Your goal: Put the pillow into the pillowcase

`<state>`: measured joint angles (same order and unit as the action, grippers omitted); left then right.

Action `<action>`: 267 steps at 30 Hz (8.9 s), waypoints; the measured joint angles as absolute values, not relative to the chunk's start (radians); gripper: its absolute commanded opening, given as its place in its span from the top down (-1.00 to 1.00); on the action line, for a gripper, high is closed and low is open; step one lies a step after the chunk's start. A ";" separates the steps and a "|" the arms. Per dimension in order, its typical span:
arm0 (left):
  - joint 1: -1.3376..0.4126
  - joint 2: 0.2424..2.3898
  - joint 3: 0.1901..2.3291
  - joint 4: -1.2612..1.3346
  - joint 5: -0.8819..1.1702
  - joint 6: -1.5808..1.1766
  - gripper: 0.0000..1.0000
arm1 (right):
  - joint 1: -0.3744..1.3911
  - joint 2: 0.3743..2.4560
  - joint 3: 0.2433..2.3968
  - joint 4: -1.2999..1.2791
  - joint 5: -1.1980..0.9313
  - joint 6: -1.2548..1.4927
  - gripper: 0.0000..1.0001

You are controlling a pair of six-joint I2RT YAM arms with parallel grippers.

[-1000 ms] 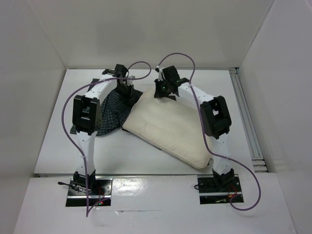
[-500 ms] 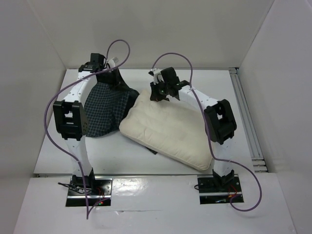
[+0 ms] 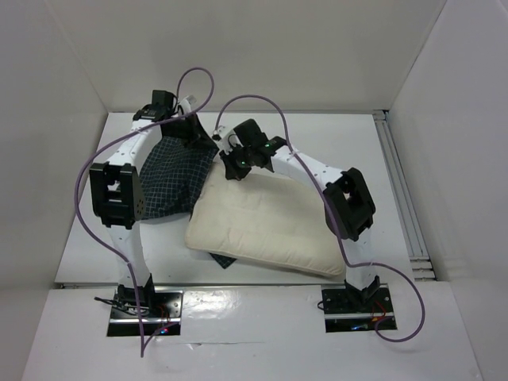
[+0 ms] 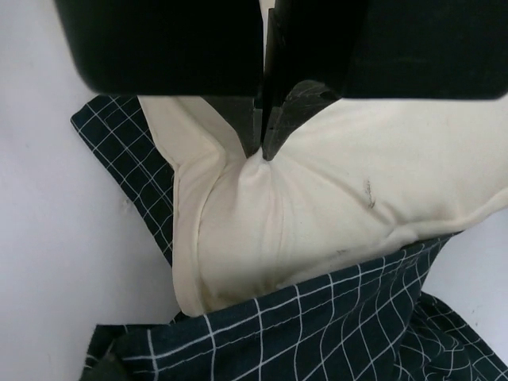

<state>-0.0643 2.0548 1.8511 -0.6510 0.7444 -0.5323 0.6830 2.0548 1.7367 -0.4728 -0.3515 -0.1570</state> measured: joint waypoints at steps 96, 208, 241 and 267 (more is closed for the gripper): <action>0.095 1.467 0.888 -0.437 0.496 -0.599 -0.08 | 1.045 1.725 1.347 -0.331 0.162 -0.078 -0.55; 0.119 1.352 1.129 -0.444 0.551 -0.564 -0.28 | 0.968 2.067 1.580 -0.264 0.179 -0.001 1.00; -0.017 1.642 1.343 -0.582 0.435 -0.481 1.00 | 0.952 2.037 1.537 -0.226 0.149 0.002 1.00; 0.059 1.285 1.006 -0.480 0.576 -0.537 -0.09 | 0.903 2.030 1.597 -0.255 0.160 0.010 1.00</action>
